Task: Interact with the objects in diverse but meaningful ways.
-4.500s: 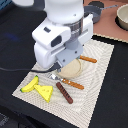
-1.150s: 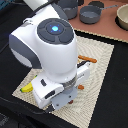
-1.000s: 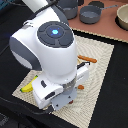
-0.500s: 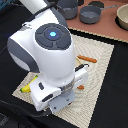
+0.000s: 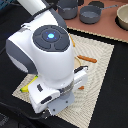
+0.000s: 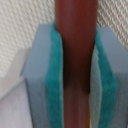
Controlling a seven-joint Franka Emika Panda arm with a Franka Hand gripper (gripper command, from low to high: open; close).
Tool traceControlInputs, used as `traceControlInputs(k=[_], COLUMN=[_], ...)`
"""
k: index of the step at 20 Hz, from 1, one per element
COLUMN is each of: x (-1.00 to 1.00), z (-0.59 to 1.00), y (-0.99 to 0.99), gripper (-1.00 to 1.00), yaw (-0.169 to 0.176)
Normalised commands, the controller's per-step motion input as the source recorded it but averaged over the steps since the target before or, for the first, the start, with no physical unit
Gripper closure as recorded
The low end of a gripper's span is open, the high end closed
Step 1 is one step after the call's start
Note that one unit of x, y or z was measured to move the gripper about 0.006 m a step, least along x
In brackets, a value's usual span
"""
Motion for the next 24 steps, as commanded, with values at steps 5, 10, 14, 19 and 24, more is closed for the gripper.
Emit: traceControlInputs(k=[5,10,14,19,24], x=[0.19,0.02,0.0,0.01,-0.4], z=[1.0,1.0,1.0,0.86,0.07], y=[0.02,0.13,0.16,0.27,0.45], gripper=[1.0,1.0,1.0,1.0,1.0], yaw=[-0.01,0.0,0.0,0.0,0.0])
